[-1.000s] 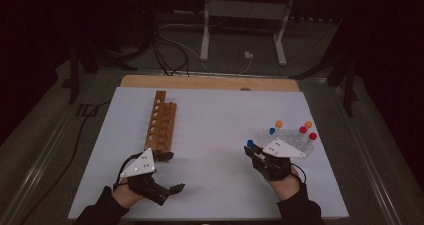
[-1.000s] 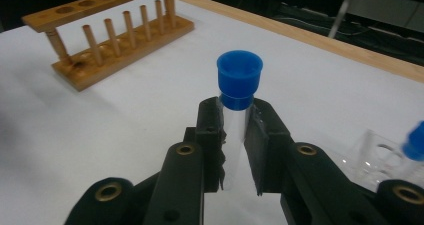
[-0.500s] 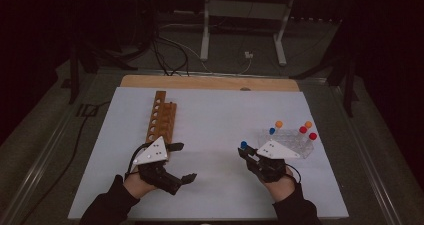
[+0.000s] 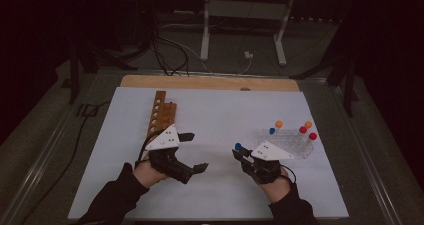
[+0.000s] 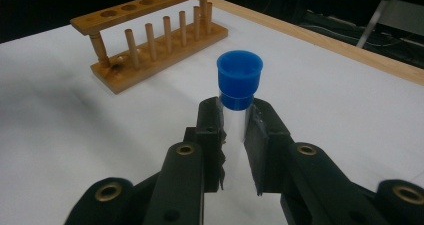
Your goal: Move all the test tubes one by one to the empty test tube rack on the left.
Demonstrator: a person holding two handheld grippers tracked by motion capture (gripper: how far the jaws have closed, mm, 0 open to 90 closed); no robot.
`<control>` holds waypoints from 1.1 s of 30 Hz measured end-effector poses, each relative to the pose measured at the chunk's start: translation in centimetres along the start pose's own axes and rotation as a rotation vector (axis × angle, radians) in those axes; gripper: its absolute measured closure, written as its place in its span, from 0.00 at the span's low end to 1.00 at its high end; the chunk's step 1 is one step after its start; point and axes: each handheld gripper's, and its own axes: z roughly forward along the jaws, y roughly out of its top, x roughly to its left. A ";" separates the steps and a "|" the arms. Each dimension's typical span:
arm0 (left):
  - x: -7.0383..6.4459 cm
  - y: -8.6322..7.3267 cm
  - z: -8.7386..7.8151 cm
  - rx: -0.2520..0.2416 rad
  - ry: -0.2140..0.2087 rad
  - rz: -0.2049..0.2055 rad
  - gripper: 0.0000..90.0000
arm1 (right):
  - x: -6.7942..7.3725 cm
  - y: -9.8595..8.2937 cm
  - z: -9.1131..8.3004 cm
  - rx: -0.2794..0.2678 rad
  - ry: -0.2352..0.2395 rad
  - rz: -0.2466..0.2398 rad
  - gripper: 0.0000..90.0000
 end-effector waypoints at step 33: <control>-0.6 2.4 7.1 -0.012 -0.055 0.018 0.56 | 0.7 -0.1 0.1 -0.014 0.036 -0.018 0.85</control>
